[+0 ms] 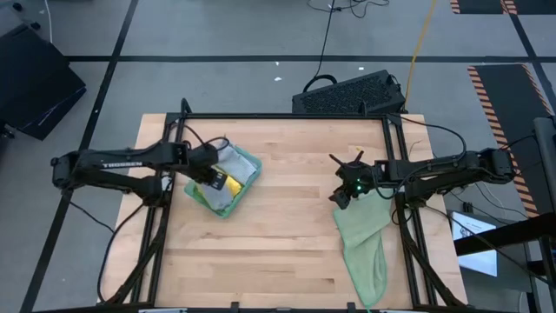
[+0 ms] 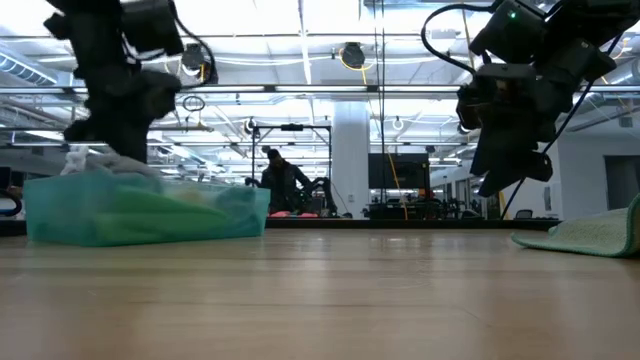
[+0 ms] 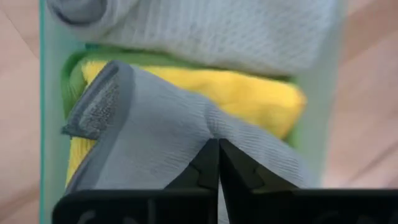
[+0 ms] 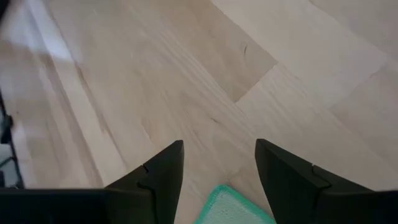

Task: Fold microfiber towels
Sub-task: Put the gray microfiber cloth into the green bin, then fold the light green microfiber cloth

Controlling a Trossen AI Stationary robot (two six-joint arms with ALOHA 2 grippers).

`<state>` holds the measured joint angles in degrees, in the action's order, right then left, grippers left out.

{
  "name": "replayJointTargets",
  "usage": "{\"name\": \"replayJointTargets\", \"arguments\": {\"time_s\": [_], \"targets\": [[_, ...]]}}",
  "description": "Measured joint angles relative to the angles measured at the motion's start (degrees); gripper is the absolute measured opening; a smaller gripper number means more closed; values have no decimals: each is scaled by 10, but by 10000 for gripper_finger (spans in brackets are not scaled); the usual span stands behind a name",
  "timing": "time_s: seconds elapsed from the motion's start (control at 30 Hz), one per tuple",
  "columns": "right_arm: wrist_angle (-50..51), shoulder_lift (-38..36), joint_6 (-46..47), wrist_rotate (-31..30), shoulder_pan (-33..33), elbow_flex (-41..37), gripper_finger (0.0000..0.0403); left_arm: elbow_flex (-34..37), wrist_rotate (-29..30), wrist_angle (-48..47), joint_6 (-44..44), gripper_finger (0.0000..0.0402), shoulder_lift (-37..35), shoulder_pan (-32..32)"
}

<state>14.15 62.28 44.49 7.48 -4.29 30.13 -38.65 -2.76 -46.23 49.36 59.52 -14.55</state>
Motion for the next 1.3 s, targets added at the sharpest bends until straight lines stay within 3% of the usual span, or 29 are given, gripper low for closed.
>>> {"name": "replayJointTargets", "arguments": {"time_s": [0.3, 0.53, 0.7, 0.9, 1.07, 1.17, 1.3], "targets": [[-52, 0, 82, 2, 13, 0, 192, -118, 13, -44, -55, 13, -22, 0], [-32, 0, 144, -11, 56, 35, 190, -187, 31, -46, -111, 4, -22, 20], [58, 0, 149, -68, 99, 99, 169, -206, 39, -46, -120, 10, -22, 62], [237, 0, 213, -132, 144, 180, 154, -208, 58, -37, -75, 4, -22, 152], [399, 7, 267, -99, 162, 205, 154, -209, 120, -30, -13, 11, -9, 245], [409, 7, 231, -61, 163, 201, 165, -209, 142, -22, 14, 11, 11, 287], [386, 11, 106, -62, 163, 200, 199, -209, 148, 29, 35, 12, 47, 324]]}}
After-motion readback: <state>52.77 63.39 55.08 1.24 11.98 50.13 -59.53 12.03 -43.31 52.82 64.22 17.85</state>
